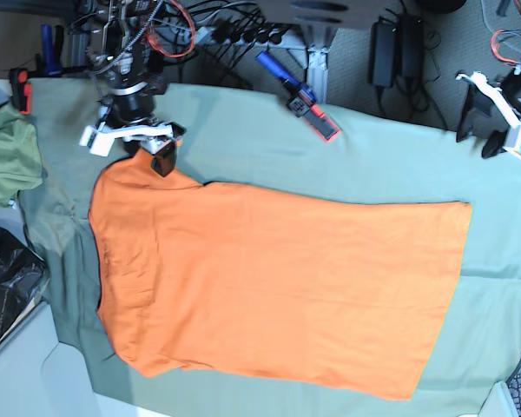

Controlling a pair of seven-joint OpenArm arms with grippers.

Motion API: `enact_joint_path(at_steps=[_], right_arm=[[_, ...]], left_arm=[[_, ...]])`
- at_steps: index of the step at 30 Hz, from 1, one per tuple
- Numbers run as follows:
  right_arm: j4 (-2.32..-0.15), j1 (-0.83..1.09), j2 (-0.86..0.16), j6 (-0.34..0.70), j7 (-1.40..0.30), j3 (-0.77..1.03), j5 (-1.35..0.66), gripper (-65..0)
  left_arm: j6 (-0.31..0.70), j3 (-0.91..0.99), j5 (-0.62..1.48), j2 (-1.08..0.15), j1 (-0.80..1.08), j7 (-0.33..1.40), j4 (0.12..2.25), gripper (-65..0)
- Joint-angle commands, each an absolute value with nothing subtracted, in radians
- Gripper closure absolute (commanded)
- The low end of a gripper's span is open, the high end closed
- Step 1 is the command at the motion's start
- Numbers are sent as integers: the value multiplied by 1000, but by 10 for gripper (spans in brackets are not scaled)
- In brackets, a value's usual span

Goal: Fold the T-shirt properly

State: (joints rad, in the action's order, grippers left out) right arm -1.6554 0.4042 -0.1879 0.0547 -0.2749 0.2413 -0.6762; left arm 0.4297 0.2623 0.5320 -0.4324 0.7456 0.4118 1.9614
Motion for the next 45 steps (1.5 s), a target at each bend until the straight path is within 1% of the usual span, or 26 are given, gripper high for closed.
enact_joint_path(at_steps=[1, 5, 11, 22, 27, 31, 36, 37, 38, 41, 42, 43, 44, 45], right_arm=[[-1664, 407, -186, 113, -289, 242, -680, -435], [-1664, 407, -179, 112, -286, 242, -641, -435], [-1663, 408, -180, 113, -285, 242, -604, -435], [-1664, 408, -179, 112, -286, 242, -604, -435], [-1664, 408, -179, 112, -286, 242, -601, -435], [-1664, 411, -180, 112, -286, 242, -601, -435], [-1664, 411, -179, 112, -286, 242, -601, -434], [-1664, 411, -179, 112, -286, 242, -600, -434], [-1664, 410, -179, 112, -286, 242, -591, -432], [-1664, 410, -179, 112, -285, 242, -546, -431], [-1664, 410, -179, 112, -284, 242, -524, -409], [-1664, 410, -179, 112, -284, 242, -503, -355], [-1664, 410, -179, 112, -284, 242, -486, -274], [-1664, 410, -179, 112, -284, 242, -475, -173]], left_arm=[[425, 270, 542, -450, 731, 406, 1963, -374], [422, 270, 592, -456, 617, 452, 1890, -374], [422, 270, 658, -455, 467, 454, 1727, -374], [423, 264, 779, -434, 278, 501, 1488, -374], [427, 183, 778, -426, 240, 501, 1470, -374], [426, 104, 728, -414, 210, 490, 1470, -374], [407, 91, 716, -385, 203, 490, 1470, -369], [406, 91, 713, -382, 203, 489, 1470, -350], [406, 91, 708, -379, 202, 486, 1470, -303], [407, 91, 658, -377, 202, 455, 1470, -89], [407, 91, 647, -377, 202, 451, 1470, -27], [407, 91, 641, -378, 202, 451, 1470, 0], [407, 91, 635, -378, 203, 452, 1470, 0], [407, 91, 630, -380, 203, 452, 1470, 0]])
